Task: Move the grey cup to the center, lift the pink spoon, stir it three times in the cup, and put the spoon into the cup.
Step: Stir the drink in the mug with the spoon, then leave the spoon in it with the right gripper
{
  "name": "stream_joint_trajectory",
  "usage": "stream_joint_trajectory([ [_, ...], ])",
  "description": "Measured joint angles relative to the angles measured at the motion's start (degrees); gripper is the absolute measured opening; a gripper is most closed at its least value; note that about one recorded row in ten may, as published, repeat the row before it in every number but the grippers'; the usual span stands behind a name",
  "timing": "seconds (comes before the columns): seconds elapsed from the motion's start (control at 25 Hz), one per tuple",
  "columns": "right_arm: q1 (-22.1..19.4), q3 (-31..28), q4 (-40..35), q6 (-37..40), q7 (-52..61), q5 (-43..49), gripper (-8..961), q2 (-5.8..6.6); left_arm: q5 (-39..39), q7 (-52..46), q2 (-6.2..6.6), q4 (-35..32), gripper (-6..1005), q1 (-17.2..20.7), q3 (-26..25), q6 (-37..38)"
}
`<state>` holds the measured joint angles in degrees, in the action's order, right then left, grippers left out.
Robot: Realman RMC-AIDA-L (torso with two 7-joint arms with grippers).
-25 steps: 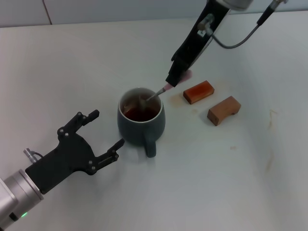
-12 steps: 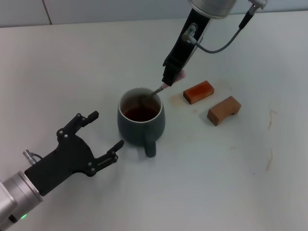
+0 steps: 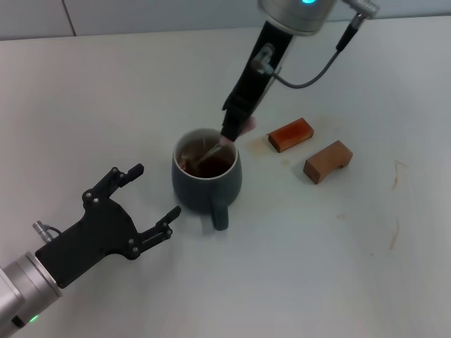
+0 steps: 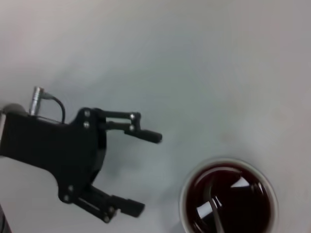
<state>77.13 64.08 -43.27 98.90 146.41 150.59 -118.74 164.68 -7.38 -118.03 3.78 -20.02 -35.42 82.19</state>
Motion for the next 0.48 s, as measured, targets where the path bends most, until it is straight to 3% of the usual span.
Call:
stream_joint_trajectory([
  [0.24, 1.0, 0.5, 2.2, -3.5, -0.2, 1.0, 119, 0.15, 0.1, 0.0, 0.0, 0.0, 859, 0.2, 0.0, 0.0],
  [0.48, 1.0, 0.4, 2.3, -2.4, -0.1, 3.3, 118, 0.35, 0.1, 0.0, 0.0, 0.0, 860, 0.3, 0.0, 0.0],
])
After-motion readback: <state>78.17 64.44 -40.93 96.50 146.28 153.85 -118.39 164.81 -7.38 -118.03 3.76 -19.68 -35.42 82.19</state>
